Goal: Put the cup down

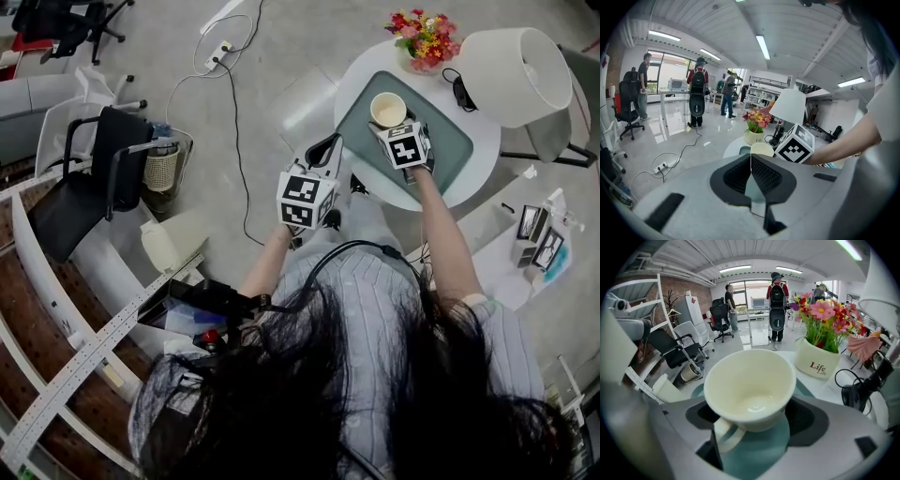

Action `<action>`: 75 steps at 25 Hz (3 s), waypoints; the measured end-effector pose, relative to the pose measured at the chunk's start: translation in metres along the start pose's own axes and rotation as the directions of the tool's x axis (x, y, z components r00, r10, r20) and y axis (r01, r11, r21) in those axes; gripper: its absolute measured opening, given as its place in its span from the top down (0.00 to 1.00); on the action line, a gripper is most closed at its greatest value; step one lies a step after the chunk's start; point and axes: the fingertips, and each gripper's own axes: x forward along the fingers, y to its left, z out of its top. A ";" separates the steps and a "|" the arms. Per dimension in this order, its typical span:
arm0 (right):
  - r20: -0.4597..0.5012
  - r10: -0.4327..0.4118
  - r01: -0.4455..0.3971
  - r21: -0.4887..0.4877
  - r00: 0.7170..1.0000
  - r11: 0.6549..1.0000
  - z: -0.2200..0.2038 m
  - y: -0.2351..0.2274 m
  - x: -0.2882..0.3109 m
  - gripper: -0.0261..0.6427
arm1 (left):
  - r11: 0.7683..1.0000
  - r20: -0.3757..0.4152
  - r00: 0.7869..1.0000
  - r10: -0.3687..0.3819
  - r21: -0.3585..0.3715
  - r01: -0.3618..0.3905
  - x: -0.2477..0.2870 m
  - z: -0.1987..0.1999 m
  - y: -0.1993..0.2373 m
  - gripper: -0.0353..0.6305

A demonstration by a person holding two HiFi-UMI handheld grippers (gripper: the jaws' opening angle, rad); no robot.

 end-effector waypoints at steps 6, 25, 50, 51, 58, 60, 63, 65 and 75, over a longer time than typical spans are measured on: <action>0.022 0.014 -0.014 0.026 1.000 1.000 -0.002 -0.003 0.008 0.36 | 1.000 -0.007 1.000 0.009 -0.004 -0.009 -0.005 -0.004 0.003 0.92; -0.023 -0.020 0.022 0.088 1.000 0.996 -0.013 -0.008 0.012 0.36 | 1.000 -0.001 1.000 0.018 0.016 -0.018 -0.011 -0.004 0.007 0.92; 0.239 -0.001 -0.060 0.249 0.971 0.967 0.021 0.033 -0.105 0.36 | 0.998 0.060 0.998 -0.013 0.058 0.010 -0.048 0.005 -0.014 0.92; 0.255 0.001 -0.068 0.254 0.967 0.965 0.023 0.038 -0.111 0.36 | 0.998 0.064 0.998 -0.015 0.060 0.011 -0.050 0.005 -0.015 0.92; 0.333 -0.045 -0.060 0.299 0.942 0.952 0.030 0.054 -0.146 0.36 | 0.997 0.084 0.996 -0.022 0.076 0.016 -0.071 0.000 -0.025 0.92; 0.343 -0.059 -0.055 0.315 0.938 0.947 0.030 0.059 -0.153 0.37 | 0.997 0.089 0.996 -0.025 0.078 0.018 -0.077 -0.001 -0.027 0.92; 0.359 -0.076 -0.057 0.344 0.930 0.937 0.029 0.066 -0.162 0.37 | 0.996 0.097 0.995 -0.031 0.086 0.022 -0.084 -0.003 -0.031 0.92; 0.365 -0.073 -0.068 0.360 0.928 0.930 0.028 0.073 -0.167 0.37 | 0.996 0.105 0.994 -0.035 0.089 0.026 -0.090 -0.003 -0.033 0.92; 0.393 -0.052 -0.117 0.393 0.918 0.912 0.019 0.110 -0.181 0.40 | 0.995 0.122 0.992 -0.040 0.094 0.029 -0.117 -0.013 -0.034 0.92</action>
